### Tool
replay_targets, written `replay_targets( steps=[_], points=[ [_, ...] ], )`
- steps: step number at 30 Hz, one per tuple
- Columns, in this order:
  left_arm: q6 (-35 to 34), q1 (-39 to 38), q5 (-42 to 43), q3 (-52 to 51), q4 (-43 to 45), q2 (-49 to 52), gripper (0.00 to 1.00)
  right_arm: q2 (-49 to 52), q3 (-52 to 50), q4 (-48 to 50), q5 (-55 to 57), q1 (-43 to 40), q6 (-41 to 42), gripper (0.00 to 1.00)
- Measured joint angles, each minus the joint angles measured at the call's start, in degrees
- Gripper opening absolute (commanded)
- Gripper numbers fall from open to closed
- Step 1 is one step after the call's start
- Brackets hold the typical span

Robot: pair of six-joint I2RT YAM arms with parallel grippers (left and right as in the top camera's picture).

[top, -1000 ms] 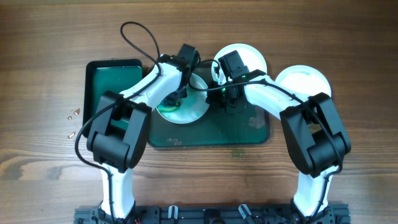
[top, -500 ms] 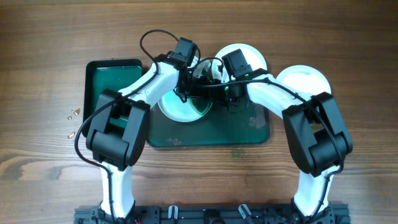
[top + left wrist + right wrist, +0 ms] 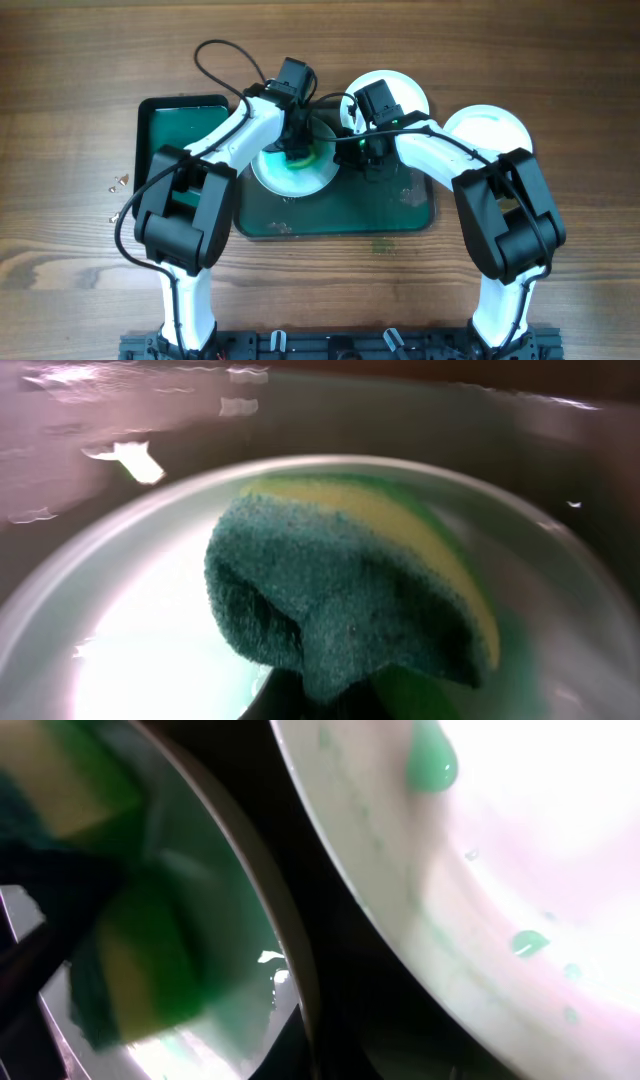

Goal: Clean dirty plates on tray and stack at the side
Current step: 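Scrub the centered plate with the sponge while right gripper holds it, then lift the sponge back toward the green tray with left gripper, then lift the scrubbed plate with right gripper toward the side plate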

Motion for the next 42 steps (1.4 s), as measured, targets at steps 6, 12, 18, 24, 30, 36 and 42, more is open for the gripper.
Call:
replay_targets(
  steps=[6, 12, 18, 24, 30, 36, 42],
  points=[
    [-5.57, 0.98, -4.09, 0.85, -7.48, -0.11, 0.04, 0.02, 0.0, -0.04, -0.44, 0.9, -0.24, 0.04],
    [-6.8, 2.54, -1.77, 3.5, -20.94, 0.39, 0.04, 0.02, 0.0, -0.13, -0.55, 0.98, -1.09, 0.04],
    [-3.96, 3.23, 4.94, 12.96, -28.09, 1.11, 0.04, 0.02, 0.0, -0.39, -0.68, 0.79, -1.09, 0.04],
    [-1.77, 5.88, 8.09, 24.28, -29.33, 1.11, 0.04, 0.02, 0.0, -1.46, -1.6, 0.57, -2.01, 0.04],
    [-1.53, 9.9, 8.11, 25.49, -27.61, 1.11, 0.04, -2.67, -0.02, -6.23, 2.93, 0.94, -5.42, 0.04],
    [-1.51, 10.23, 8.15, 25.49, -27.39, 1.11, 0.04, -10.05, -0.02, -11.06, 18.95, 4.96, -10.29, 0.04],
    [-1.51, 10.19, 8.17, 25.49, -26.34, 1.11, 0.04, -14.93, -0.02, -16.59, 41.57, 11.89, -13.14, 0.04]
  ],
)
